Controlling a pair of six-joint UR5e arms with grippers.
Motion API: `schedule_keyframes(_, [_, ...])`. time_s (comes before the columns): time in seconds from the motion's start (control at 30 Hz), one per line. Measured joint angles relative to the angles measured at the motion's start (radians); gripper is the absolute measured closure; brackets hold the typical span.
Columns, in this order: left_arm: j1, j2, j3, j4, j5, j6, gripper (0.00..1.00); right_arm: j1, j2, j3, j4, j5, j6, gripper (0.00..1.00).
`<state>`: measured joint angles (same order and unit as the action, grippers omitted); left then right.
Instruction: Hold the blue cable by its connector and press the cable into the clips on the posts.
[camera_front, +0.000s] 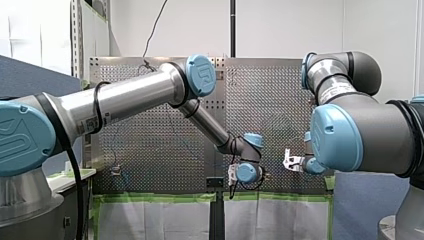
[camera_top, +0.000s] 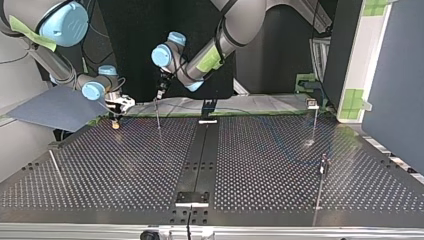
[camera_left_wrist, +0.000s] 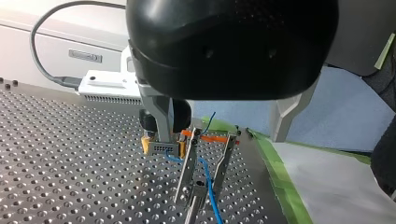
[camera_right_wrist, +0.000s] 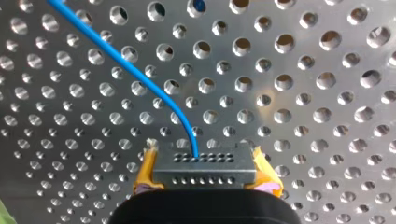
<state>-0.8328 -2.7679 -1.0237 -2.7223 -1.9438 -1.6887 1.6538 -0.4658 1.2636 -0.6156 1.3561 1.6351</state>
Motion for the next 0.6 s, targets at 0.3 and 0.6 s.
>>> schedule_keyframes(0.3, [-0.002,0.000,0.000,0.000,-0.005,-0.001,0.00,0.001,0.000,0.000,0.000,-0.001,0.003,1.00])
schedule_keyframes(0.6, [-0.002,0.000,0.001,-0.002,-0.006,-0.008,0.00,0.002,0.000,0.000,0.000,-0.002,0.005,1.00])
